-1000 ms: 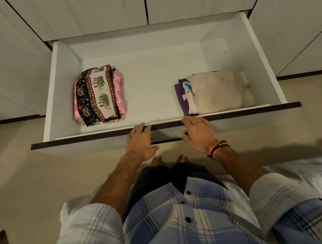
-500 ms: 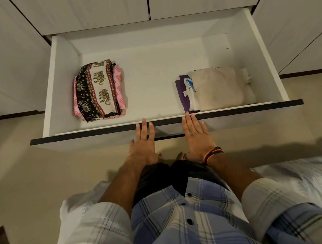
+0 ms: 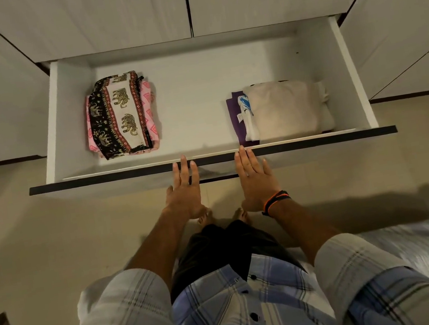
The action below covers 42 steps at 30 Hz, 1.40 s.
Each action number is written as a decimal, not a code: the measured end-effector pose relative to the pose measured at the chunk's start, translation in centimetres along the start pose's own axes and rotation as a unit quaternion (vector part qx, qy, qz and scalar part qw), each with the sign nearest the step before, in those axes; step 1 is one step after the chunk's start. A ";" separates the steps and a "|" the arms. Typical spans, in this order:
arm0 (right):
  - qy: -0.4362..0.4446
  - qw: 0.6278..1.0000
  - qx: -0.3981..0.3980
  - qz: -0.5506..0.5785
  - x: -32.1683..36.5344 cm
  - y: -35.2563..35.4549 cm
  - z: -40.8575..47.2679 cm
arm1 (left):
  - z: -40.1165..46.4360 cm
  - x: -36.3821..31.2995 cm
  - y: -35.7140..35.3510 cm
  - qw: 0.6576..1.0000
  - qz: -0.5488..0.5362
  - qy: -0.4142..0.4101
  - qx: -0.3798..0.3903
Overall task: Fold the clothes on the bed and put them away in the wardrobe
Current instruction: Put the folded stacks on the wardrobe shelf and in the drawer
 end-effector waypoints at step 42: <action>-0.033 0.999 0.008 0.001 -6.4 17.5 28.3 | 25.3 5.1 21.8 0.998 0.002 -0.003 -0.070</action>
Point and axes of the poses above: each hand's wrist, its own z-axis towards the middle knuckle, its own y-axis out of the back of the hand, x = y × z, the point moved 5 cm from there along z, towards the middle knuckle, and after that the axes turned 1 degree about -x, right-handed, at the moved point
